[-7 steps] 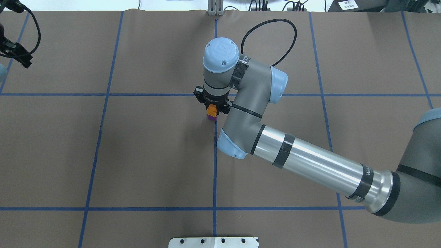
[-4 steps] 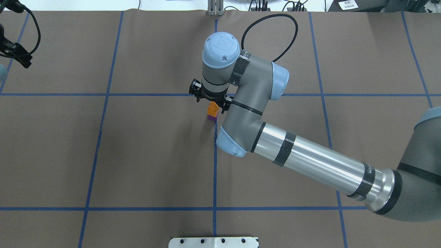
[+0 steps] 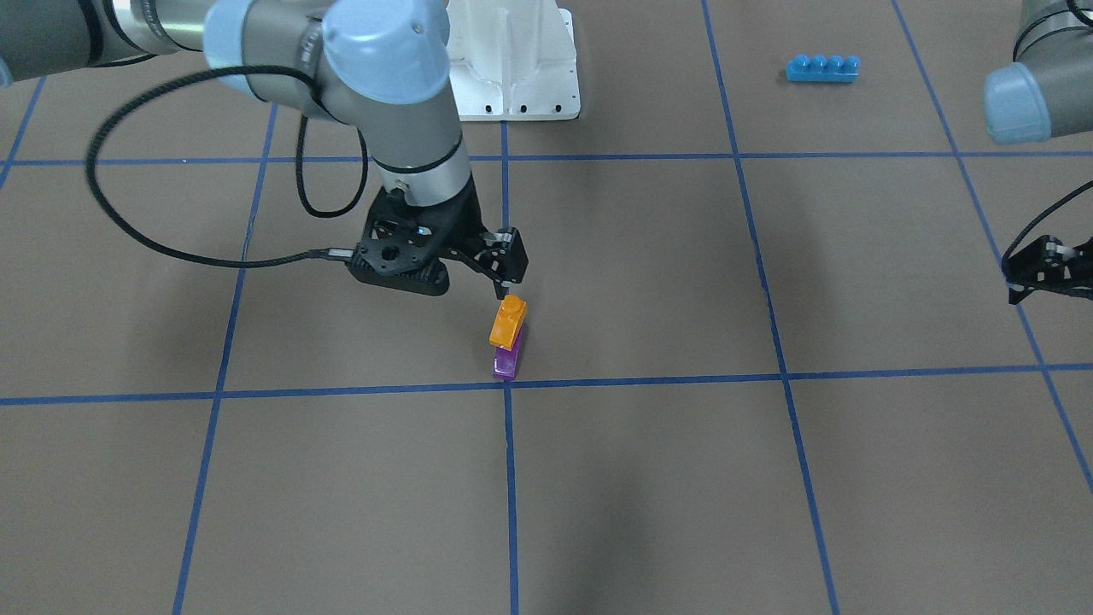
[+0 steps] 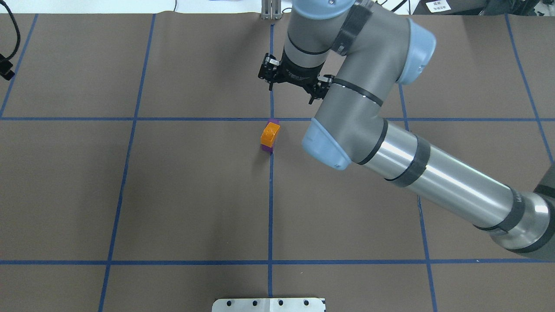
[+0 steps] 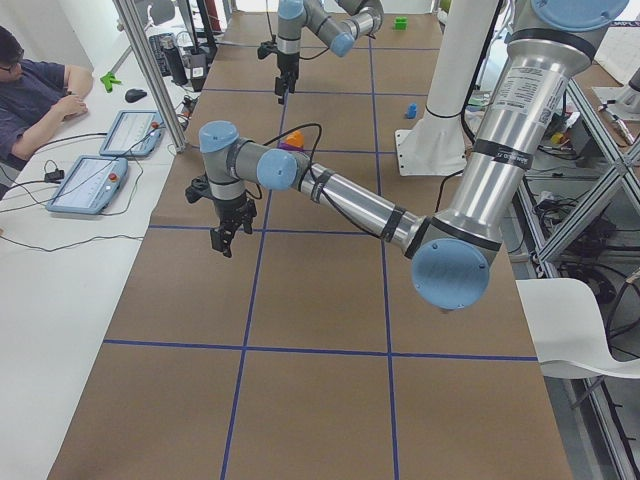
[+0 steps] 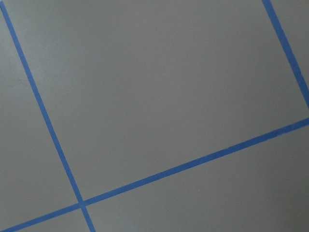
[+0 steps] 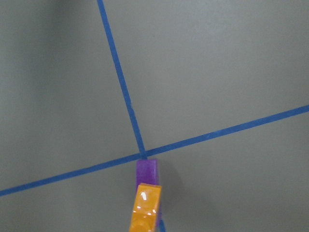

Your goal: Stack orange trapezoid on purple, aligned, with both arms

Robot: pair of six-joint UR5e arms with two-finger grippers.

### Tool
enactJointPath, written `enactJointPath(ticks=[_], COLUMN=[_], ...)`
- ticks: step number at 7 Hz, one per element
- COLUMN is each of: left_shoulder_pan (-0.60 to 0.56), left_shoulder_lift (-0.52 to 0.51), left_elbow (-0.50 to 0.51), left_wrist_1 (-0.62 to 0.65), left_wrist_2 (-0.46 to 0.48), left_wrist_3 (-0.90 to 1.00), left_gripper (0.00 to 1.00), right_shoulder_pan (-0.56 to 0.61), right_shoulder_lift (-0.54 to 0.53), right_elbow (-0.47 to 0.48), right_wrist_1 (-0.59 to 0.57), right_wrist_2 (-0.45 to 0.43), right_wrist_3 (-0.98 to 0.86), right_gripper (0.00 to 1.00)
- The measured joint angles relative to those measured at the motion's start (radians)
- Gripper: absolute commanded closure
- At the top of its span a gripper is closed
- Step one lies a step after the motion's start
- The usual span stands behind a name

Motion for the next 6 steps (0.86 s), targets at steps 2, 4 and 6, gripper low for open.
enactJointPath(ticks=[2,4,6], left_shoulder_pan=[-0.118,-0.187,-0.218], left_shoulder_lift=[0.09,0.167,0.247], left_elbow=[-0.002,-0.002,-0.002], left_wrist_1=[-0.021,-0.064,-0.092], left_wrist_2=[-0.046,-0.082,-0.089], left_wrist_3=[0.097,0.112,0.12], left_gripper=[0.0,0.0,0.0], right_shoulder_pan=[0.218,0.446,0.614], right_shoulder_lift=[-0.199,-0.427,-0.637], right_elbow=[0.155,0.176,0.161], right_wrist_1=[-0.094,-0.103,-0.085], right_wrist_2=[0.153,0.251,0.271], right_wrist_3=[-0.353,-0.806,-1.165], right_gripper=[0.0,0.0,0.0])
